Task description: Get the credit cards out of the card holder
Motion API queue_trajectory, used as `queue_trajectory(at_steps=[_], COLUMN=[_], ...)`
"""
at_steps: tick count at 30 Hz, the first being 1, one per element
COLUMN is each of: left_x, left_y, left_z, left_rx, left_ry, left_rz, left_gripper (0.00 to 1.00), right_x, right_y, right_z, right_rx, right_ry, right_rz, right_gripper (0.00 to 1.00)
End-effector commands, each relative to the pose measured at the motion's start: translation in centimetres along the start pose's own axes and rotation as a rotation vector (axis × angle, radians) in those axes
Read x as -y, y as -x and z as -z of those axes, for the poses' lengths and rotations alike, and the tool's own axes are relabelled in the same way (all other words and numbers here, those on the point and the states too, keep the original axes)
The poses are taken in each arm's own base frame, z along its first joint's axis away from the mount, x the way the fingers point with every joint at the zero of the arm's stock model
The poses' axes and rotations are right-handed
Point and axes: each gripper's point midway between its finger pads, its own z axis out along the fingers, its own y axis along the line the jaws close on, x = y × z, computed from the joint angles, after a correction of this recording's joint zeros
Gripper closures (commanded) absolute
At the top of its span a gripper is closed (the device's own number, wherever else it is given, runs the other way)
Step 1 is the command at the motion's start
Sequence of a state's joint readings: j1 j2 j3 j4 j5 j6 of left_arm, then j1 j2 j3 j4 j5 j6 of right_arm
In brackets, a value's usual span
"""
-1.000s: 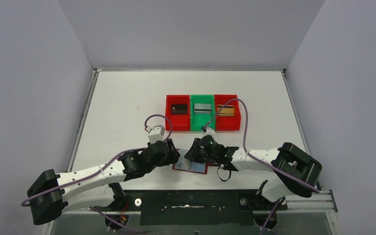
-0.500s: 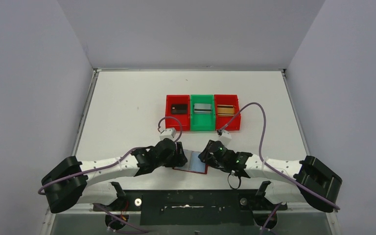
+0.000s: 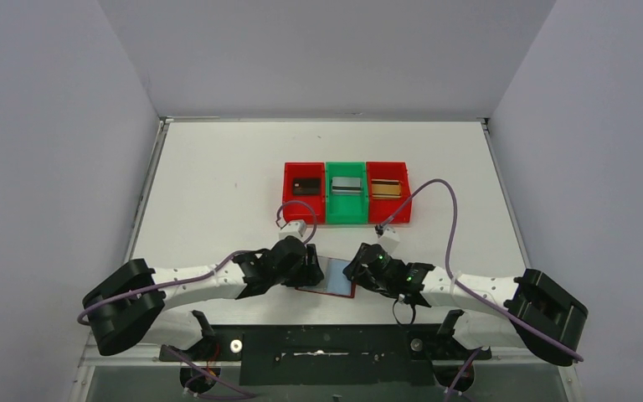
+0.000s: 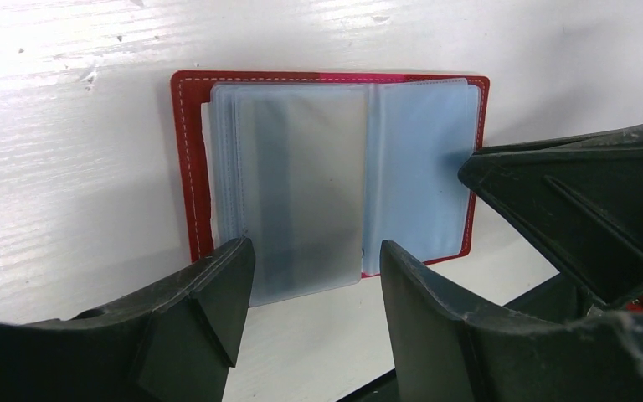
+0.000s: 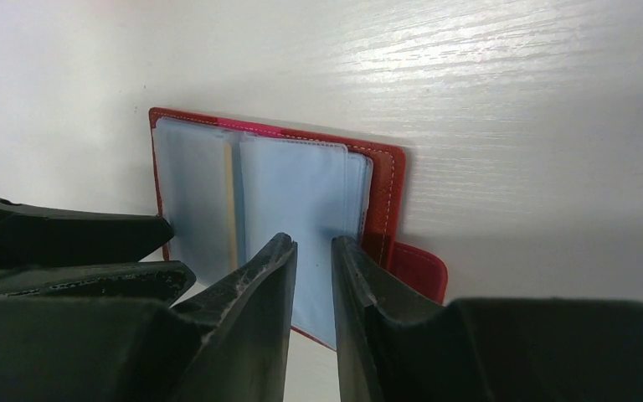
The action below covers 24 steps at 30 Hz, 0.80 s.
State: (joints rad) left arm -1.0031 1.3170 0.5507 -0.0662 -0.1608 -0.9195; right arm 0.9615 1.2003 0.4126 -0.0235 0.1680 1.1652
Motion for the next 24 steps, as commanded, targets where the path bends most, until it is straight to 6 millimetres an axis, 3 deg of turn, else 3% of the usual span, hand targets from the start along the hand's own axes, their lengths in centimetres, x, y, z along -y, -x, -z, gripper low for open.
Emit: queue_trajectory(at_steps=[1,9,15,24], left_x=[2.7,3.5,5.2,6.0], left_y=[1.6,0.9,1.7,1.4], left_z=[-0.2,-1.0,-0.6,-0.2], left_rx=[0.037,0.003,0.021,0.012], left_ry=[-0.086,-0.122,-0.190,-0.249], left_rz=[0.006,0.006,0.016,0.033], left_gripper=[0.44,0.44,0.44,0.44], right_x=[-0.8,-0.8,-1.1,-1.3], right_y=[0.8,0.3,-0.3,-0.4], right_z=[-0.2,-0.7,-1.2,-1.5], right_rx=[0.030,0.004,-0.018,-0.028], right_ry=[0.029,0.032,0.052,0.112], right_rz=[-0.027,-0.023,-0.029,-0.085], right_gripper=[0.76,0.76,0.77,0.77])
